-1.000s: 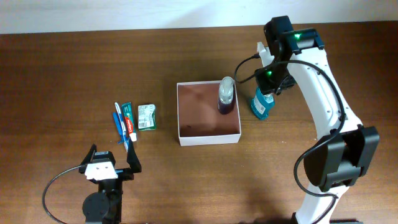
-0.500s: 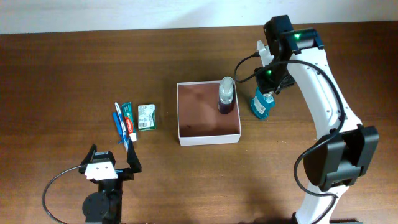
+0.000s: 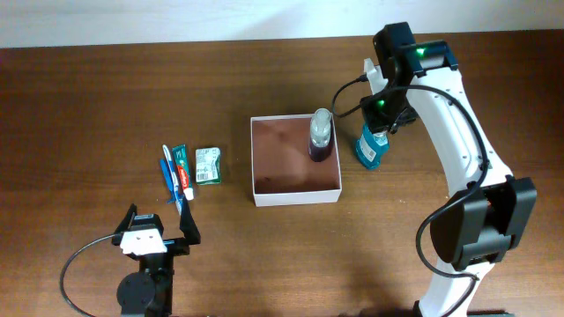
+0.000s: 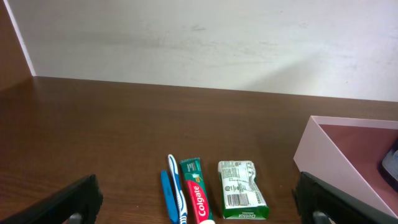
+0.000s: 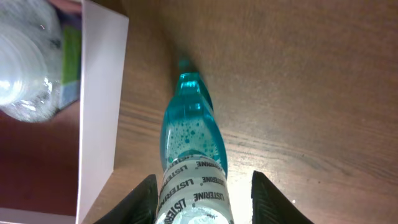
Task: Pack container
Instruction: 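Lower the right gripper around the Listerine bottle and close, then lift the Listerine bottle and carry it left toward the box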
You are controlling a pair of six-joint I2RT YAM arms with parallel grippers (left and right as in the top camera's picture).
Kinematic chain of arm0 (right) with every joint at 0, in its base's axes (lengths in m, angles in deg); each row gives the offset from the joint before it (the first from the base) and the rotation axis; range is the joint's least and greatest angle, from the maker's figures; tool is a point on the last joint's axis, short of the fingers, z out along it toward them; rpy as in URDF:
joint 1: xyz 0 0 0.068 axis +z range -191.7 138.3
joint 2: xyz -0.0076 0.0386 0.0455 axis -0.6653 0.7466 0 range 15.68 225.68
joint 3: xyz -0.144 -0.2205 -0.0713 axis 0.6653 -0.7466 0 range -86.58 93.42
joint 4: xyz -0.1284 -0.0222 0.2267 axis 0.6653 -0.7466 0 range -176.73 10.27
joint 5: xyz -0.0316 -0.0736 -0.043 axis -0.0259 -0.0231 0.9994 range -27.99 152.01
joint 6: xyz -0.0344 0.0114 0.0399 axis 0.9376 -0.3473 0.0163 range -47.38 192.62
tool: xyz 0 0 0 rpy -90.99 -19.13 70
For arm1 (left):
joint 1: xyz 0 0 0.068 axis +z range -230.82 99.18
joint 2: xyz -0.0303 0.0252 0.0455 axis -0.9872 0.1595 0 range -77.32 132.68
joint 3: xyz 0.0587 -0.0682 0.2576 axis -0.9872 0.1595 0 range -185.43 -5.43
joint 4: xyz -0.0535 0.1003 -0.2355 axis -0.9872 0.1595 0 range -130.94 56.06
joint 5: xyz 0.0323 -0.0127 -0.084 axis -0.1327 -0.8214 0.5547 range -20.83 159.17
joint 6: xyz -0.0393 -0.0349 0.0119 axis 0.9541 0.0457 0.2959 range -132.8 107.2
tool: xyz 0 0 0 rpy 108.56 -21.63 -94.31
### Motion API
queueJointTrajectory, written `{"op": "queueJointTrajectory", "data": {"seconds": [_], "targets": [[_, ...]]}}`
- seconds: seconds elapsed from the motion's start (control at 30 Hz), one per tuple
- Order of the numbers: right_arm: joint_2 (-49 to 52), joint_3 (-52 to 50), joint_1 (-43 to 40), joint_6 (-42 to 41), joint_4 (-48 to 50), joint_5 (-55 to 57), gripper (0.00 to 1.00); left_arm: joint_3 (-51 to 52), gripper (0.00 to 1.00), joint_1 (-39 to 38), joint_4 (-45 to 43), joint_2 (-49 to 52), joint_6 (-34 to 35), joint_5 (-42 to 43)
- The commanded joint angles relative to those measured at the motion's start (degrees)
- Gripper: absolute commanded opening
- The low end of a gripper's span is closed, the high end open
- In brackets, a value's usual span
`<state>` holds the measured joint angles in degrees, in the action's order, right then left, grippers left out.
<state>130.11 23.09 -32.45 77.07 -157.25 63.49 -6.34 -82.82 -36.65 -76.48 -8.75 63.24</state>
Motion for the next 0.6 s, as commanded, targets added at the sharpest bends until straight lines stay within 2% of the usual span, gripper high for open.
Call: {"op": "queueJointTrajectory", "data": {"seconds": [0.0,0.57], "targets": [[0.48,-2.32,0.46,-0.42,0.00,0.24,0.42,0.37,0.99,0.31,-0.02,-0.50,-0.92,0.61],[0.48,-3.26,0.46,-1.70,1.46,0.00,0.39,0.37,0.99,0.31,-0.02,-0.50,-0.92,0.61]]}}
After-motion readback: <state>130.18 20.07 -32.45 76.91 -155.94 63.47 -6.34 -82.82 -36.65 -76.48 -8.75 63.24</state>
